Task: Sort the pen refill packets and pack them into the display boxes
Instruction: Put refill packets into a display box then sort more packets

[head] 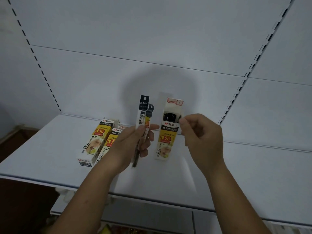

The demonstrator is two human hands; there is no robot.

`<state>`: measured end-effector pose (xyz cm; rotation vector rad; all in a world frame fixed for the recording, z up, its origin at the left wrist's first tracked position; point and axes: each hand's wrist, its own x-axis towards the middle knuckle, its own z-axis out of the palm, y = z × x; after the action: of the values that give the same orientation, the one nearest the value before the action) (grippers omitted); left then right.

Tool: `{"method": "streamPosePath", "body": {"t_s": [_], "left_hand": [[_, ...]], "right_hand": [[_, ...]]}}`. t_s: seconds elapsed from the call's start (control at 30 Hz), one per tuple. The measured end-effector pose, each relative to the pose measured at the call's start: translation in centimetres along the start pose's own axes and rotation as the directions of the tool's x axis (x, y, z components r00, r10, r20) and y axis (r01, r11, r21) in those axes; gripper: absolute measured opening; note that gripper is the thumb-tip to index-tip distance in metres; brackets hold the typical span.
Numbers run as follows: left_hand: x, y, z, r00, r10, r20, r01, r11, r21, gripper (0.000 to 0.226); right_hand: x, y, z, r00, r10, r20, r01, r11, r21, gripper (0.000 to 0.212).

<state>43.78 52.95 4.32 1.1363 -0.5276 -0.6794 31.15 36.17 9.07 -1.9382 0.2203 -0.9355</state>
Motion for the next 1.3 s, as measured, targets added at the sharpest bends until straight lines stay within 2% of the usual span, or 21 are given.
{"method": "streamPosePath", "body": {"t_s": [0.07, 0.2, 0.33, 0.4, 0.5, 0.53, 0.67, 0.8, 0.9, 1.0, 1.07, 1.13, 1.23, 1.3], "left_hand": [[-0.6, 0.4, 0.1, 1.000, -0.008, 0.014, 0.008, 1.000, 0.021, 0.043], [-1.5, 1.2, 0.9, 1.000, 0.000, 0.028, -0.005, 0.986, 0.164, 0.052], [-2.0, 1.4, 1.8, 0.993, -0.082, 0.081, 0.060, 0.967, 0.249, 0.054], [-2.0, 1.4, 2.1, 0.982, -0.160, 0.101, 0.128, 0.955, 0.268, 0.063], [-1.9, 1.2, 2.2, 0.955, -0.235, 0.180, 0.181, 0.945, 0.274, 0.081], [-1.9, 1.2, 2.2, 0.949, -0.236, 0.210, 0.176, 0.947, 0.269, 0.081], [-2.0, 1.4, 2.6, 0.935, -0.239, 0.260, 0.165, 0.947, 0.275, 0.053], [-1.8, 2.3, 3.2, 0.966, -0.129, 0.222, 0.008, 0.880, 0.475, 0.060], [-0.9, 2.5, 3.0, 0.990, 0.036, 0.139, -0.097, 0.883, 0.459, 0.053], [0.3, 2.0, 2.0, 0.957, 0.287, 0.041, -0.257, 0.777, 0.575, 0.034], [1.0, 1.5, 1.4, 0.926, 0.375, -0.045, -0.268, 0.734, 0.624, 0.031], [1.6, 0.8, 1.0, 0.929, 0.368, -0.048, -0.251, 0.718, 0.649, 0.043], [2.4, -0.4, 0.9, 0.966, 0.257, -0.007, -0.184, 0.709, 0.681, 0.073], [3.0, -1.1, 0.9, 0.981, 0.192, 0.011, -0.147, 0.711, 0.688, 0.083]], "right_hand": [[-1.1, -0.2, 0.5, 0.991, 0.080, 0.105, -0.089, 0.992, 0.087, 0.011], [-2.1, 0.2, 2.0, 0.952, 0.176, 0.250, -0.207, 0.973, 0.104, 0.024], [-1.7, -0.1, 2.9, 0.965, 0.152, 0.216, -0.178, 0.979, 0.104, 0.013], [-1.4, -0.1, 2.9, 0.972, 0.126, 0.200, -0.156, 0.978, 0.140, 0.008], [-1.2, -0.3, 2.7, 0.965, 0.163, 0.204, -0.214, 0.942, 0.257, 0.012], [-1.2, -0.4, 2.6, 0.963, 0.177, 0.202, -0.232, 0.928, 0.291, 0.013], [-1.3, -0.8, 2.4, 0.958, 0.188, 0.218, -0.251, 0.917, 0.309, 0.013], [-0.7, -1.2, 2.1, 0.973, 0.167, 0.160, -0.207, 0.938, 0.279, 0.014], [1.0, -1.5, 1.1, 0.995, 0.101, 0.008, -0.100, 0.964, 0.246, 0.019], [3.6, -2.6, -0.9, 0.984, 0.043, -0.174, 0.003, 0.967, 0.254, 0.014], [5.2, -3.5, -2.3, 0.968, 0.002, -0.251, 0.059, 0.970, 0.235, 0.010], [6.5, -3.7, -2.9, 0.961, -0.059, -0.270, 0.108, 0.979, 0.171, 0.013], [7.3, -3.6, -2.3, 0.967, -0.100, -0.233, 0.121, 0.990, 0.077, 0.013], [7.3, -3.0, -1.7, 0.976, -0.094, -0.198, 0.100, 0.995, 0.025, 0.018]]}}
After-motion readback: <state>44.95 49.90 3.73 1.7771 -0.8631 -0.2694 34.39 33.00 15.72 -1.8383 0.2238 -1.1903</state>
